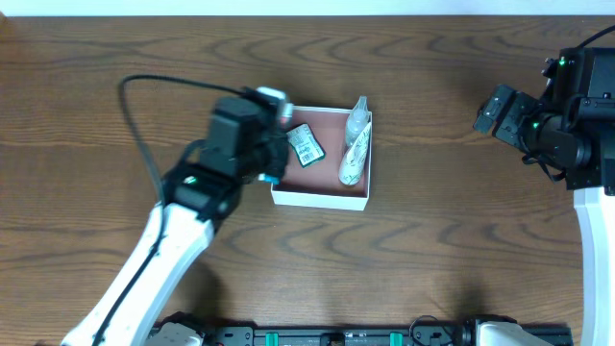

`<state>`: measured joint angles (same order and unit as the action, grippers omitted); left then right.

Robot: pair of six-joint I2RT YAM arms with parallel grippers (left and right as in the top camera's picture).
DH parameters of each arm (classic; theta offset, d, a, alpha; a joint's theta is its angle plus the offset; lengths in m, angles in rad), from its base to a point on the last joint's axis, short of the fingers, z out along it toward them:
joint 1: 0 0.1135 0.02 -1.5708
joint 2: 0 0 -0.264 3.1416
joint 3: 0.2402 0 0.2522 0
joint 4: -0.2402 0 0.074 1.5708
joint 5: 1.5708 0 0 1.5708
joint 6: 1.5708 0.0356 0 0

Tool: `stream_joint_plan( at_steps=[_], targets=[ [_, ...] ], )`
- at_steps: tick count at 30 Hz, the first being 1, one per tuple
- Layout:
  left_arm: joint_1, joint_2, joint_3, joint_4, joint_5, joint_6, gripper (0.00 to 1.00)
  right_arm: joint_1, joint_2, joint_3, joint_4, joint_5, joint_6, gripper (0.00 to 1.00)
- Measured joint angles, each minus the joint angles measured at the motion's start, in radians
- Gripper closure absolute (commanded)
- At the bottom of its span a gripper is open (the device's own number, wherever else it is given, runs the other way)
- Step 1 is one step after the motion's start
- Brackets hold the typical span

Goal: Pack container
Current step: 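Carry the toothpaste into the box and release it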

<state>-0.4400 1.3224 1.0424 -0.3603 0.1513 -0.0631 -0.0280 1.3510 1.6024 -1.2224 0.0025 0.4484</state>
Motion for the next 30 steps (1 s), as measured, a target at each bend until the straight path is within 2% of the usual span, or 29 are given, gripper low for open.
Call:
stream_joint_plan(
  at_steps=[5,11,22,25,28,30],
  targets=[
    [-0.069,0.134,0.0,0.109,-0.008,-0.015,0.94,0.0,0.0,0.0,0.0,0.0,0.0,0.01],
    [-0.081,0.27,0.0,0.175,-0.045,-0.016,0.94,0.0,0.0,0.0,0.0,0.0,0.0,0.01],
    [-0.081,0.323,0.0,0.111,-0.109,-0.058,0.92,0.0,0.0,0.0,0.0,0.0,0.0,0.01],
    [-0.081,0.323,0.0,0.084,-0.168,-0.08,0.83,0.0,0.0,0.0,0.0,0.0,0.0,0.01],
    [-0.081,0.323,0.0,0.081,-0.204,-0.096,0.64,0.0,0.0,0.0,0.0,0.0,0.0,0.01],
    [-0.081,0.323,0.0,0.082,-0.218,-0.1,0.58,0.0,0.0,0.0,0.0,0.0,0.0,0.01]
  ],
)
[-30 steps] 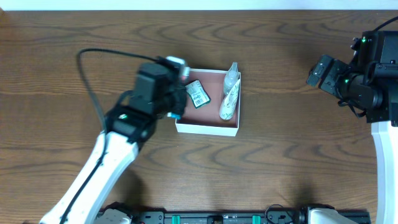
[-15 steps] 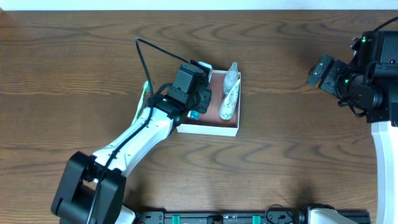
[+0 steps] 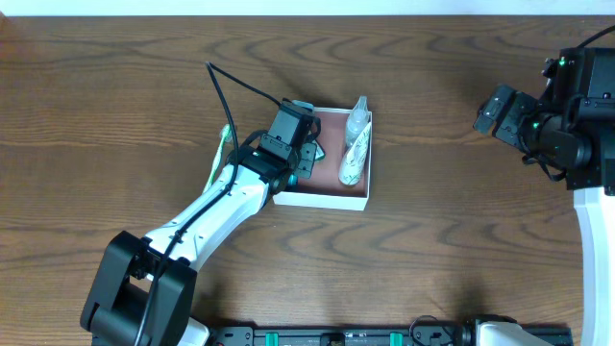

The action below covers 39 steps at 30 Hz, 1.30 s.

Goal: Pack container
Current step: 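Carry the toothpaste into the box and release it, then grasp the green toothbrush with the left gripper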

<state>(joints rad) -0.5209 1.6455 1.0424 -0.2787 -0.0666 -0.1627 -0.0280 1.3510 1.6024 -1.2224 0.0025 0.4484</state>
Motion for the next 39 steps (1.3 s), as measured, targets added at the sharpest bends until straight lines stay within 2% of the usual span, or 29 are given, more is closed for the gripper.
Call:
stream_joint_plan(
  at_steps=[8,10,17,21,26,29,33,39],
  targets=[
    [0.0,-0.016,0.0,0.014,-0.015,-0.017,0.56,0.0,0.0,0.0,0.0,0.0,0.0,0.01],
    [0.0,-0.051,0.0,0.014,-0.009,-0.016,0.51,0.0,0.0,0.0,0.0,0.0,0.0,0.01],
    [0.013,-0.323,0.003,-0.047,0.011,-0.018,0.37,0.0,0.0,0.0,0.0,0.0,0.0,0.01],
    [0.102,-0.382,0.011,-0.148,-0.032,-0.02,0.32,0.0,0.0,0.0,0.0,0.0,0.0,0.01],
    [0.278,-0.28,0.011,-0.193,-0.068,-0.02,0.32,0.0,0.0,0.0,0.0,0.0,0.0,0.01],
    [0.34,-0.172,0.011,-0.187,-0.06,-0.011,0.32,0.0,0.0,0.0,0.0,0.0,0.0,0.01],
    [0.387,-0.007,0.011,-0.145,-0.037,0.016,0.31,0.0,0.0,0.0,0.0,0.0,0.0,0.01],
    [0.414,0.161,0.011,-0.05,-0.007,0.127,0.31,0.0,0.0,0.0,0.0,0.0,0.0,0.01]
  ],
)
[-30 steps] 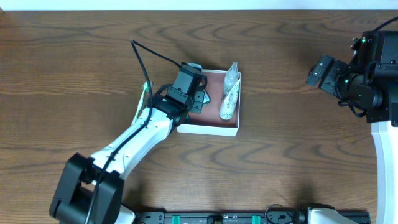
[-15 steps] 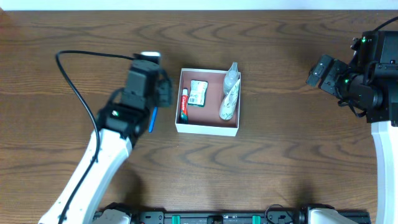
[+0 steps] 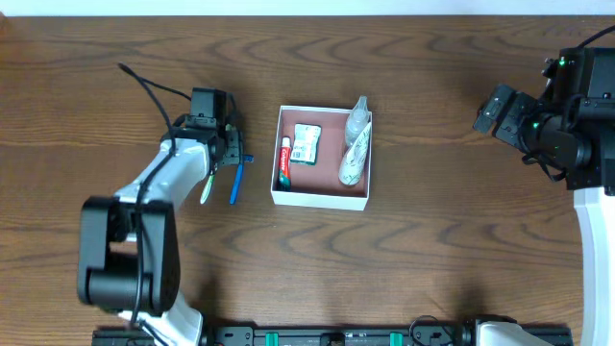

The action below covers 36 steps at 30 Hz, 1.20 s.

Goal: Pack container
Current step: 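Grasp the green toothbrush with the left gripper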

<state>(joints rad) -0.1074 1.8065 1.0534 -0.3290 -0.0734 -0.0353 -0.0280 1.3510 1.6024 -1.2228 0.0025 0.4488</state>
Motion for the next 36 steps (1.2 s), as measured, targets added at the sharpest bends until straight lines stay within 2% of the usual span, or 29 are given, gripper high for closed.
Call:
stream_joint_plan(
  at_steps=[2,6,8,14,22,30,36],
  targets=[
    [0.002,0.029,0.0,0.021,0.008,0.031,0.32,0.0,0.0,0.0,0.0,0.0,0.0,0.01],
    [0.005,0.047,0.0,0.043,0.017,0.063,0.53,0.0,0.0,0.0,0.0,0.0,0.0,0.01],
    [0.007,0.053,0.0,0.05,0.018,0.071,0.59,0.0,0.0,0.0,0.0,0.0,0.0,0.01],
    [0.01,0.055,0.0,0.055,0.021,0.085,0.6,0.0,0.0,0.0,0.0,0.0,0.0,0.01],
    [0.01,0.055,0.0,0.055,0.021,0.089,0.94,0.0,0.0,0.0,0.0,0.0,0.0,0.01],
    [0.01,0.031,0.0,0.026,0.021,0.092,0.94,0.0,0.0,0.0,0.0,0.0,0.0,0.01],
    [0.01,-0.197,0.0,-0.038,0.045,0.086,0.94,0.0,0.0,0.0,0.0,0.0,0.0,0.01]
  ],
)
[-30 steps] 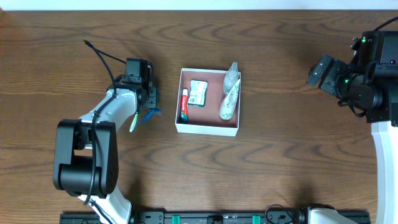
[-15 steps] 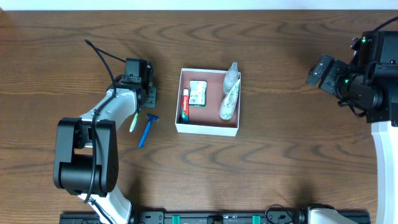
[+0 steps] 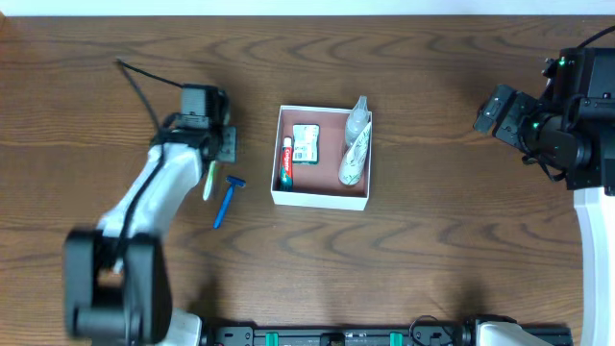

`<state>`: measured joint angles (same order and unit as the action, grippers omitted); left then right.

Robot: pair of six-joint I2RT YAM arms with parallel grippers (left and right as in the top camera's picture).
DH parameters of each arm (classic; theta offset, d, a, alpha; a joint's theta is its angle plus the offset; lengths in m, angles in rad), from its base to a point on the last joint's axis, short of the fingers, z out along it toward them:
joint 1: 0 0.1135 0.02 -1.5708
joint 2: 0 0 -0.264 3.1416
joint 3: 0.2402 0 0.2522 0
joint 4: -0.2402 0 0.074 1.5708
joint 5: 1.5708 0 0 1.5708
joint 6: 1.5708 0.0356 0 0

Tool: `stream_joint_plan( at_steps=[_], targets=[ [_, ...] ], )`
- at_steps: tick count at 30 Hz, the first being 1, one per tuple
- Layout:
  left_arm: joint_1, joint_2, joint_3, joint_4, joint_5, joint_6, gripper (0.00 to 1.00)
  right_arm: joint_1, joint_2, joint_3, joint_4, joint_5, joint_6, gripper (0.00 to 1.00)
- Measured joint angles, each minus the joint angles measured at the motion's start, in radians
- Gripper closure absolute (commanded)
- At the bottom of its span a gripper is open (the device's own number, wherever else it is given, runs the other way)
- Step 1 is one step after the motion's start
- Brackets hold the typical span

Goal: Pack container
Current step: 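Grasp the green toothbrush with the left gripper, then place the toothbrush into the box with the left gripper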

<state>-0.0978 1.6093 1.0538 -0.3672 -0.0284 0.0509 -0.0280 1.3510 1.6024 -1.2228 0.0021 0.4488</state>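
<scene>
A white box [image 3: 321, 198] with a brown floor stands mid-table. In it lie a red toothpaste tube [image 3: 284, 163], a green-white packet [image 3: 307, 142], a clear bottle [image 3: 356, 116] and a white tube [image 3: 353, 160]. Left of the box, a blue razor [image 3: 224, 201] and a green-white toothbrush [image 3: 209, 180] rest on the wood. My left gripper [image 3: 226, 145] hovers just above the toothbrush's far end, jaws apparently open and empty. My right gripper [image 3: 486, 113] hangs at the far right, away from everything, holding nothing.
The left arm's black cable [image 3: 144, 82] loops over the table's far left. The right arm's body [image 3: 577, 125] fills the right edge. Dark wooden tabletop [image 3: 432, 250] surrounds the box.
The razor now lies lower and further left, clear of my left gripper. The left gripper has shifted slightly up and the arm's elbow has swung. The right arm has not moved.
My left gripper was first at the box's left wall, then reached over its left side. Afterwards the toothpaste tube lay inside the box and the gripper was out by the razor and toothbrush. Now it sits above them, with the razor displaced.
</scene>
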Motion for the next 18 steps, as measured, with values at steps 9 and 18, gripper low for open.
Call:
stream_joint_plan(
  at_steps=[9,18],
  targets=[
    [-0.05,-0.343,0.022,-0.088,0.134,-0.153,0.94,0.0,0.0,0.0,0.0,0.0,0.0,0.01],
    [-0.282,-0.246,0.022,0.024,0.165,-0.229,0.94,0.0,0.0,0.0,0.0,-0.003,0.0,0.01]
  ],
)
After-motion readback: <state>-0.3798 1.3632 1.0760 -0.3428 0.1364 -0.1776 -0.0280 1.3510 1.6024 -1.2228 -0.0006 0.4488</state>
